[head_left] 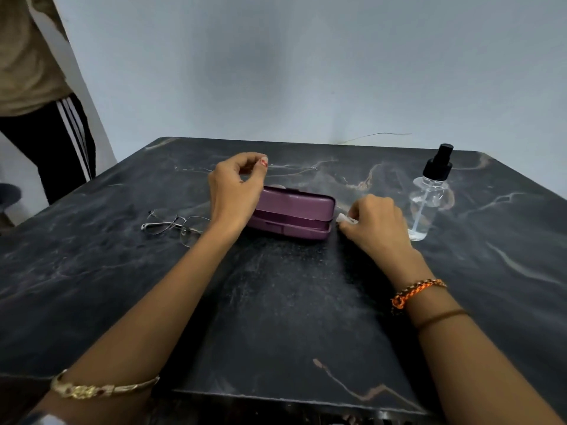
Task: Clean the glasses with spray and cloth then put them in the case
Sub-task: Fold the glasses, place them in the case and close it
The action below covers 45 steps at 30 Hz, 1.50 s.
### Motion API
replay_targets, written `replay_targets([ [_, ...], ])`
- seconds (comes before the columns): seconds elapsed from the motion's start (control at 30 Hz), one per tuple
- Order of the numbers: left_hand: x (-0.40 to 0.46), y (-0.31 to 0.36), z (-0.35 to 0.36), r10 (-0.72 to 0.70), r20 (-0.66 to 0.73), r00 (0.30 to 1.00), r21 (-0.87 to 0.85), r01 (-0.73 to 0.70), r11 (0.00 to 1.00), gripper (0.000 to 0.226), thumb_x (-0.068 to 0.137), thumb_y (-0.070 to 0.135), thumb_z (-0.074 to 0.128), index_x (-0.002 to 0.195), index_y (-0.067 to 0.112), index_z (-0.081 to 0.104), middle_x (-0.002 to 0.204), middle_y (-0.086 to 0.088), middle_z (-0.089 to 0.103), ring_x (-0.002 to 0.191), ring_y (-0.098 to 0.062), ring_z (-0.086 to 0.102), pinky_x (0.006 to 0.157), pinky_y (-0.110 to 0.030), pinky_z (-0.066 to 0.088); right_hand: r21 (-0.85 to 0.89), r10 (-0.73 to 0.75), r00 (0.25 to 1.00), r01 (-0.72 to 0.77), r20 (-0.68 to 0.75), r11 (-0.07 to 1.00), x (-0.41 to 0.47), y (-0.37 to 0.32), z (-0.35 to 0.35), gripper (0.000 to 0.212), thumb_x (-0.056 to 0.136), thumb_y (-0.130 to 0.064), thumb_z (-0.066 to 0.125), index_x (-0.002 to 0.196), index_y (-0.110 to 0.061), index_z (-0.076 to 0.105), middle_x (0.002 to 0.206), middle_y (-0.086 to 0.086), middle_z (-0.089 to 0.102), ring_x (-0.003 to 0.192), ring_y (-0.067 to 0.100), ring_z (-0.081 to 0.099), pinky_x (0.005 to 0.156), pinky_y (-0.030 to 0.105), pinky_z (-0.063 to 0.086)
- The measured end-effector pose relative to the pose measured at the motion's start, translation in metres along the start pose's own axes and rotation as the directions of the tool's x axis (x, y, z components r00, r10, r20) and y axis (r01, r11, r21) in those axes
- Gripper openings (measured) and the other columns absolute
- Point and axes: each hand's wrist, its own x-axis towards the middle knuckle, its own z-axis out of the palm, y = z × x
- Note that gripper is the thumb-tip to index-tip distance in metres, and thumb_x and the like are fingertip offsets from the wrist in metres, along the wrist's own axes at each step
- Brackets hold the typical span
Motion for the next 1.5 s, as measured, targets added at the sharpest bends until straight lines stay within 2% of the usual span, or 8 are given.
replay_targets([
  [0.23, -0.002, 0.004, 0.006, 0.05, 0.075, 0.996, -0.013, -0.049, 0.999, 0.013, 0.087, 0.015, 0.06, 0.094, 0.013, 0.071, 0.08, 0.006, 0.067, 0.08, -0.009, 0.064, 0.072, -0.013, 0.05, 0.068, -0.025, 0.962, 0.045, -0.271, 0.997, 0.001, 0.002, -0.004, 0.028, 0.089, -0.019, 0.05, 0.079, 0.004, 0.061, 0.082, 0.019, 0.06, 0.077, 0.037, 0.056, 0.059, 0.032, 0.031],
  [0.43, -0.004, 0.01, 0.015, 0.114, 0.138, 0.984, -0.09, -0.102, 0.991, 0.011, 0.086, 0.015, 0.061, 0.093, 0.015, 0.07, 0.081, 0.006, 0.068, 0.083, -0.014, 0.066, 0.073, -0.019, 0.053, 0.391, 0.059, 0.816, 0.21, -0.575, 0.896, -0.001, -0.014, -0.015, 0.017, 0.086, -0.02, 0.058, 0.087, -0.006, 0.066, 0.087, 0.009, 0.067, 0.073, 0.021, 0.061, 0.061, 0.029, 0.042],
  [0.6, -0.012, 0.017, 0.011, 0.173, 0.128, 0.977, -0.198, -0.145, 0.969, 0.012, 0.087, 0.012, 0.061, 0.095, 0.018, 0.066, 0.086, 0.005, 0.067, 0.087, -0.015, 0.065, 0.073, -0.022, 0.054, 0.882, 0.35, 0.874, 0.163, -0.336, 0.441, -0.002, -0.025, -0.02, 0.006, 0.083, -0.021, 0.063, 0.077, -0.02, 0.064, 0.07, -0.005, 0.064, 0.066, 0.008, 0.061, 0.059, 0.029, 0.053],
  [0.67, -0.016, 0.023, 0.009, 0.18, 0.102, 0.978, -0.25, -0.15, 0.957, 0.013, 0.087, 0.01, 0.06, 0.096, 0.018, 0.065, 0.087, 0.004, 0.067, 0.086, -0.014, 0.065, 0.071, -0.028, 0.056, 0.959, 0.392, 0.896, 0.112, -0.21, 0.26, -0.001, -0.027, -0.02, 0.01, 0.084, -0.016, 0.063, 0.074, -0.02, 0.063, 0.075, -0.003, 0.064, 0.074, 0.01, 0.062, 0.068, 0.032, 0.056],
  [0.83, -0.026, 0.031, 0.011, 0.171, 0.167, 0.971, -0.35, -0.103, 0.931, 0.013, 0.089, 0.01, 0.058, 0.097, 0.016, 0.065, 0.088, 0.0, 0.068, 0.09, -0.02, 0.065, 0.067, -0.044, 0.055, 0.997, 0.361, 0.932, 0.021, 0.005, -0.068, -0.004, -0.031, -0.02, 0.018, 0.086, -0.013, 0.06, 0.068, -0.016, 0.06, 0.071, -0.005, 0.061, 0.065, 0.004, 0.06, 0.052, 0.016, 0.052],
  [1.03, -0.032, 0.029, 0.016, 0.122, 0.386, 0.914, -0.466, 0.08, 0.881, 0.014, 0.089, 0.011, 0.054, 0.094, 0.017, 0.066, 0.087, 0.002, 0.069, 0.079, -0.009, 0.066, 0.064, -0.02, 0.056, 0.996, 0.161, 0.983, 0.083, -0.085, 0.016, -0.011, -0.042, -0.014, 0.013, 0.087, -0.013, 0.057, 0.077, -0.014, 0.066, 0.07, -0.004, 0.067, 0.065, 0.009, 0.063, 0.062, 0.025, 0.055],
  [1.33, -0.033, 0.031, 0.013, 0.086, 0.364, 0.928, -0.551, 0.14, 0.823, 0.01, 0.078, 0.019, 0.062, 0.084, 0.017, 0.07, 0.071, 0.008, 0.073, 0.071, -0.008, 0.069, 0.064, -0.018, 0.056, 0.948, 0.038, 0.965, 0.246, -0.259, 0.201, -0.018, -0.043, -0.011, 0.014, 0.086, -0.007, 0.057, 0.087, -0.017, 0.067, 0.077, -0.005, 0.068, 0.07, 0.004, 0.065, 0.06, 0.017, 0.054],
  [1.5, -0.032, 0.028, 0.014, 0.057, 0.273, 0.96, -0.51, 0.094, 0.855, 0.021, 0.082, 0.0, 0.062, 0.068, 0.014, 0.069, 0.059, 0.007, 0.07, 0.061, -0.008, 0.067, 0.06, -0.02, 0.057, 0.907, 0.011, 0.951, 0.291, -0.309, 0.305, -0.02, -0.044, -0.007, 0.012, 0.08, -0.011, 0.065, 0.089, -0.018, 0.068, 0.079, 0.0, 0.069, 0.071, 0.009, 0.066, 0.064, 0.022, 0.052],
])
